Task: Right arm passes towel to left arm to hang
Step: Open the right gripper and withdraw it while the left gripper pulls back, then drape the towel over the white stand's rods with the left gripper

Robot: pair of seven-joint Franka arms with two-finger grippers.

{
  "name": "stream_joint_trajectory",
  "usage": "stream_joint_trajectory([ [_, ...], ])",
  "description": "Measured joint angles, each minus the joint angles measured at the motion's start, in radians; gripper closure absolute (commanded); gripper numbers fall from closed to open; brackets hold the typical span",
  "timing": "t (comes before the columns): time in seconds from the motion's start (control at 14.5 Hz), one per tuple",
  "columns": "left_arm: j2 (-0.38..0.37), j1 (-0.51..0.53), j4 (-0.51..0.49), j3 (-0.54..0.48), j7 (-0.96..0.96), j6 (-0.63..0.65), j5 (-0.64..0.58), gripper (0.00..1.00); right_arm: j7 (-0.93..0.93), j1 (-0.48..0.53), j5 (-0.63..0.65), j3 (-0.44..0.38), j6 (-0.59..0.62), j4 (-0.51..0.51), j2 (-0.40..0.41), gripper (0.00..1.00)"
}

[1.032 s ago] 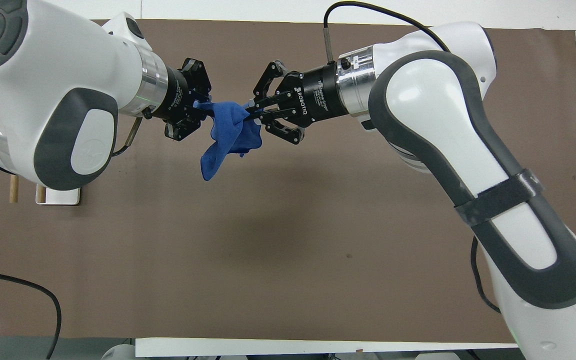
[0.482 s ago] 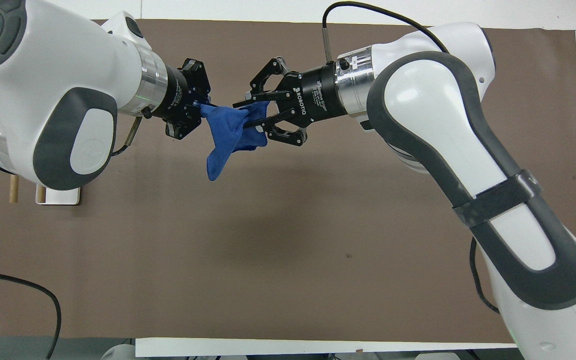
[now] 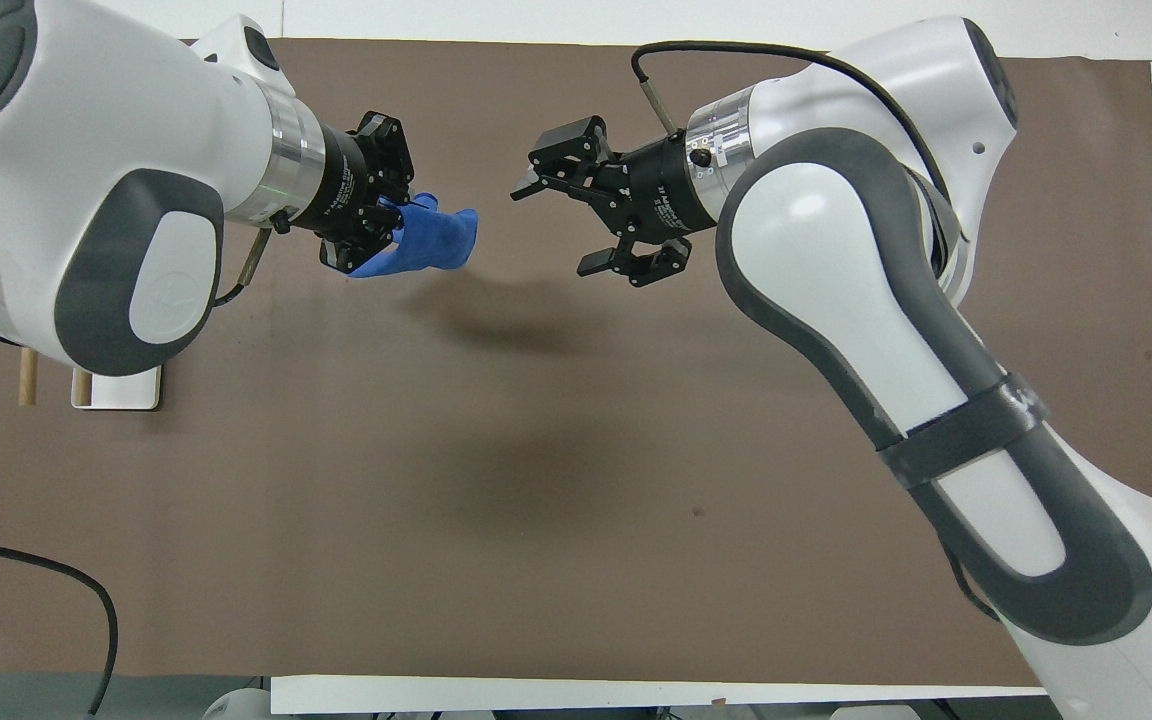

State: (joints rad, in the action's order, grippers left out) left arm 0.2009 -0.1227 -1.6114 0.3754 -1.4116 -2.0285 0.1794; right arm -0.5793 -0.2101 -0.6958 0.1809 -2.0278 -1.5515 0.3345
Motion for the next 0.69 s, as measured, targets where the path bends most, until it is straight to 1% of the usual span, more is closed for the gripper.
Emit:
stream_joint_trajectory([
  [0.14, 0.000, 0.002, 0.001, -0.047, 0.112, 0.000, -0.027, 1.00, 0.069, 0.024, 0.186, -0.002, 0.000, 0.000, 0.000, 0.00],
  [0.34, -0.001, 0.010, 0.001, -0.150, 0.200, 0.009, -0.036, 1.00, 0.129, 0.089, 0.498, -0.005, 0.018, 0.000, 0.000, 0.00],
  [0.41, -0.001, 0.011, 0.001, -0.185, 0.233, 0.026, -0.037, 1.00, 0.171, 0.123, 0.566, -0.006, 0.051, 0.003, -0.003, 0.00],
  [0.55, -0.001, 0.013, 0.001, -0.253, 0.360, 0.058, -0.038, 1.00, 0.260, 0.195, 0.647, -0.008, 0.154, 0.013, -0.028, 0.00],
  [0.69, -0.003, 0.014, 0.001, -0.328, 0.534, 0.076, -0.038, 1.00, 0.347, 0.258, 0.708, -0.008, 0.276, 0.023, -0.085, 0.00],
])
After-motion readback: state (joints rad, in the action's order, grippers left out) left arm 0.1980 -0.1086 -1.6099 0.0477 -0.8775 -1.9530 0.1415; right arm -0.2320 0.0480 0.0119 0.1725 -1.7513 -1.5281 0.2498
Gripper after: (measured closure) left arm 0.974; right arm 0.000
